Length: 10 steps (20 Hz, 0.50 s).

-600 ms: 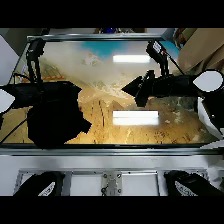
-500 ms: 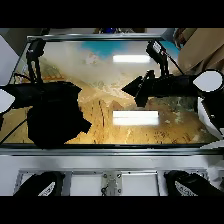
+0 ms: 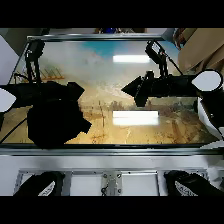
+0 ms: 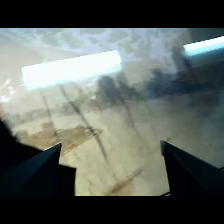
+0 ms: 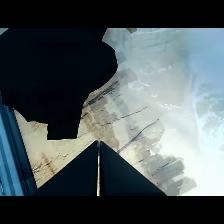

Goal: Fold the clothes and pants, and hang the long-sleeved shirts on hangers.

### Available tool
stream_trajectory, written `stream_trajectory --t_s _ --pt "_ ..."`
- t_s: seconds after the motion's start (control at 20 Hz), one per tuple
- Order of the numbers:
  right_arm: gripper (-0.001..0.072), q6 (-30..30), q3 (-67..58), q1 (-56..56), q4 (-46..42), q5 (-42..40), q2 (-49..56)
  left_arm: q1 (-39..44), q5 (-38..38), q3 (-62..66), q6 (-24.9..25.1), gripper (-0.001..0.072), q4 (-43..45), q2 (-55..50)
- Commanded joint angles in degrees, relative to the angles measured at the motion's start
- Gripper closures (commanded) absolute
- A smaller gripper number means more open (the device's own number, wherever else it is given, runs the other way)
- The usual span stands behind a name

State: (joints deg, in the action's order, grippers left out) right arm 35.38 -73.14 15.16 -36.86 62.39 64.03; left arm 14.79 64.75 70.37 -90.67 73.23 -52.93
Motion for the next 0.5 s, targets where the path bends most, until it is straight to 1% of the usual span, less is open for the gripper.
stream_trajectory --t_s 0.0,0.05,0.1,0.15,0.3,0.45 --pt "0.0682 0.0 0.0 0.0 0.0 0.0 0.0 -0.7 11.3 -1.8 -5.3 0.0027 18.7 -1.9" --pt "0.0681 0.0 0.0 0.0 0.0 0.0 0.0 -0.4 13.1 -4.8 -6.1 0.0027 23.4 -2.5" --pt "0.0681 0.0 0.0 0.0 0.0 0.0 0.1 -0.4 13.1 -8.5 -6.5 0.0027 26.8 -3.0" --pt "0.0681 0.0 0.0 0.0 0.0 0.0 0.2 -0.4 11.4 -13.0 -6.8 0.0026 29.2 -3.4" --pt "0.0682 0.0 0.0 0.0 0.0 0.0 0.4 -0.4 2.2 -24.8 -6.8 0.0026 30.8 -5.4" --pt "0.0681 0.0 0.0 0.0 0.0 0.0 0.4 -0.4 -3.6 -30.5 -6.9 0.0026 30.8 -9.7"
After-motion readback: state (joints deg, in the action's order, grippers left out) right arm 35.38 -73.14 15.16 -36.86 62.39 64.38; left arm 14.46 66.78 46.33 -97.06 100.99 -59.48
